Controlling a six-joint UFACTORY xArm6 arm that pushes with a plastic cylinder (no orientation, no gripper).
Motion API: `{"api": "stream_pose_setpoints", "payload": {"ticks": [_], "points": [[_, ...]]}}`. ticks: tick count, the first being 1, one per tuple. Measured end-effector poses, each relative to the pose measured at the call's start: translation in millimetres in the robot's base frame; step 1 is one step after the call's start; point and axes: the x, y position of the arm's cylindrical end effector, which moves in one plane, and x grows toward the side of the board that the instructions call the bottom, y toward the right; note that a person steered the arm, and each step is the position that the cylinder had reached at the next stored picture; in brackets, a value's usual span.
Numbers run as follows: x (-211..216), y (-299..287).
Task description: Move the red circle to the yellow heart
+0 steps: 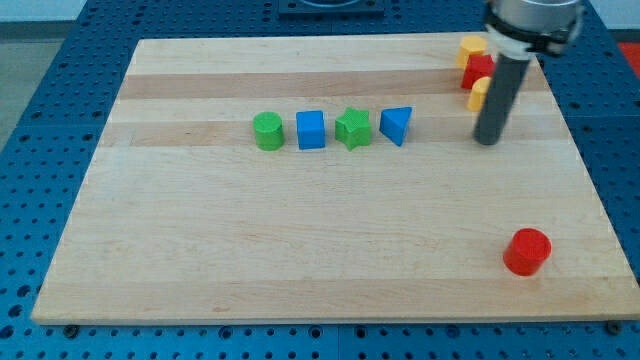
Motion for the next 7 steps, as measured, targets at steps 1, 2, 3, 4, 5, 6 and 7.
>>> {"api": "stream_pose_setpoints", "payload": {"ticks": [1, 2, 3, 4, 5, 6, 7], "points": [[-21.1, 75.6], [-79.1, 97.8], [-100.0, 97.8], [-35.1, 101.0], [57.6, 101.0], [157.0, 90.7], [202.0, 47.9]]}}
